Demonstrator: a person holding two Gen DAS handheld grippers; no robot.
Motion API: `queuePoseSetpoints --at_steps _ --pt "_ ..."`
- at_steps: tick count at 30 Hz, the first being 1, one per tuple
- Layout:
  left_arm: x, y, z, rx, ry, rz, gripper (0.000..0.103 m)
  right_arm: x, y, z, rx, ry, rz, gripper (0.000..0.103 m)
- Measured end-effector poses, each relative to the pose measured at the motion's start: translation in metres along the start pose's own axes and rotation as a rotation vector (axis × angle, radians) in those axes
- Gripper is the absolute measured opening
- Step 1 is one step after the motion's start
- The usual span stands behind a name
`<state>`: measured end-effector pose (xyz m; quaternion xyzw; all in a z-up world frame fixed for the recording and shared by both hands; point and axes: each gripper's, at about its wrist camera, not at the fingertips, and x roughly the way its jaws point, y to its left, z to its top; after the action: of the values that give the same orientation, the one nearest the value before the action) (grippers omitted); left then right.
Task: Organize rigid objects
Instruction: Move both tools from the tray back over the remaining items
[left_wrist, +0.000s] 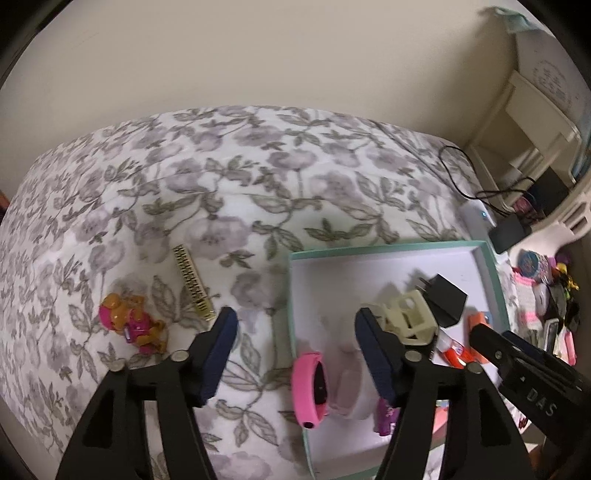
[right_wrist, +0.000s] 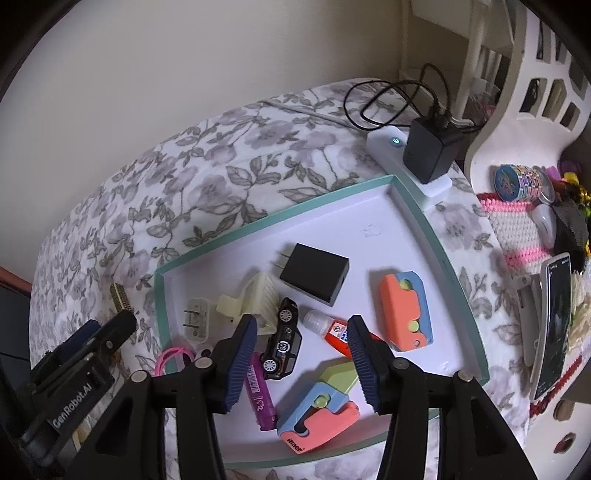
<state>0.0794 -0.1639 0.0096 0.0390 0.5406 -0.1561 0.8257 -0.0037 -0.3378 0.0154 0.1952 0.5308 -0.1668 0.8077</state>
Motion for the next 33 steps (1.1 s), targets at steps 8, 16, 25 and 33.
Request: queuePoseSetpoints --at_steps 8,16,25,33 --pt "0.003 0.018 0.002 -0.052 0.006 0.044 0.087 -0.003 0.01 -0.001 -0.022 -0.018 0.013 0.078" --pt "0.002 0.036 0.003 -0.111 0.0 0.058 0.09 -0.002 0.014 -0.001 -0.035 -0.034 0.014 0.099" --pt "-0.004 0.059 0.005 -0.175 -0.028 0.065 0.091 -0.005 0.025 -0.002 -0.067 -0.057 0.032 0.103" --pt "-0.013 0.094 0.005 -0.244 -0.068 0.098 0.1 -0.014 0.059 -0.007 -0.134 -0.094 0.086 0.103"
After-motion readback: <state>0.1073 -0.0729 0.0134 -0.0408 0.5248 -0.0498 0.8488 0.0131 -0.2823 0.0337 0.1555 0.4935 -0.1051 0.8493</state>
